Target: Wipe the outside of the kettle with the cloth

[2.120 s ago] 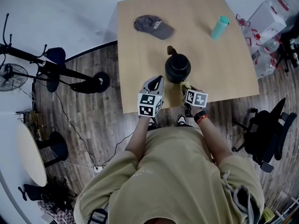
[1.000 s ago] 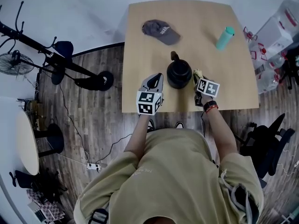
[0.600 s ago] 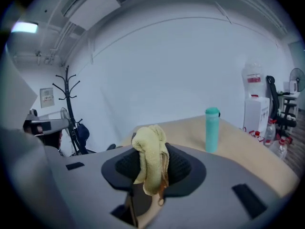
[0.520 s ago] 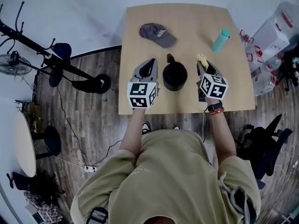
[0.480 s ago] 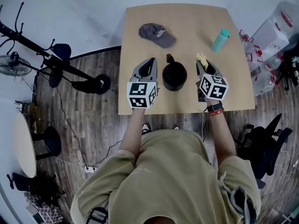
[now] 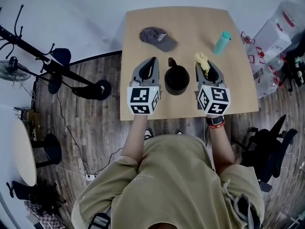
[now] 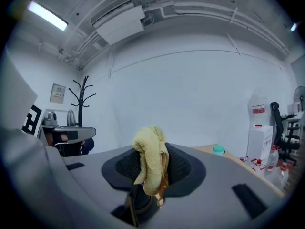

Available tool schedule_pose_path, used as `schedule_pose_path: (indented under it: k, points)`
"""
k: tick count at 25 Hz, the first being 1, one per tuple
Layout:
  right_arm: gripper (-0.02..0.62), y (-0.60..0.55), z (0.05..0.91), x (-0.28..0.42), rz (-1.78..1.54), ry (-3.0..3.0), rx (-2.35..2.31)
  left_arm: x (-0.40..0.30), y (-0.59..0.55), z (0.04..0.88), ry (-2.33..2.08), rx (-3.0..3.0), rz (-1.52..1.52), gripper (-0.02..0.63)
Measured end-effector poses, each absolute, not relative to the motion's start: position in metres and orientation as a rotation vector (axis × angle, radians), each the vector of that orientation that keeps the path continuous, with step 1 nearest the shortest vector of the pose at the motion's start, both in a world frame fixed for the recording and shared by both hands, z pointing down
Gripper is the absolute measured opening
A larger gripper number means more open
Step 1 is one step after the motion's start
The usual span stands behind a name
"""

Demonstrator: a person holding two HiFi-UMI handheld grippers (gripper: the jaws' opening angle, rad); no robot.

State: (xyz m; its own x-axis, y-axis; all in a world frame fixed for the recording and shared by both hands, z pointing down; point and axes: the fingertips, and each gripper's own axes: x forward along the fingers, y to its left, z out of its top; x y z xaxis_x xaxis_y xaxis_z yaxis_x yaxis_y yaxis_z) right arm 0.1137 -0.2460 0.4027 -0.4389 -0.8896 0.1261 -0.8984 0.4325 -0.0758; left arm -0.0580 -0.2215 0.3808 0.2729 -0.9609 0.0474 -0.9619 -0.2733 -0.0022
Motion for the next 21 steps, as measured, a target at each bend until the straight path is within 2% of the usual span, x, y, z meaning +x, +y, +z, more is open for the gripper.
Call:
schedule_pose_path:
  k: [8,13,21]
  points:
    - [0.137,-0.231,0.406,0.114,0.213,-2.578,1.626,-0.060,-0.207,0.380,-1.836,2.492,0.021,0.025]
    - [0.137,-0.228,0.417,0.126,0.253,-2.559,1.608,-0.052,-0.205,0.384,-1.812,2.528,0.100,0.025]
    - [0.137,-0.251,0.449,0.170,0.158,-2.516,1.431,-0.057,-0.212,0.455,-1.772,2.452,0.325,0.025]
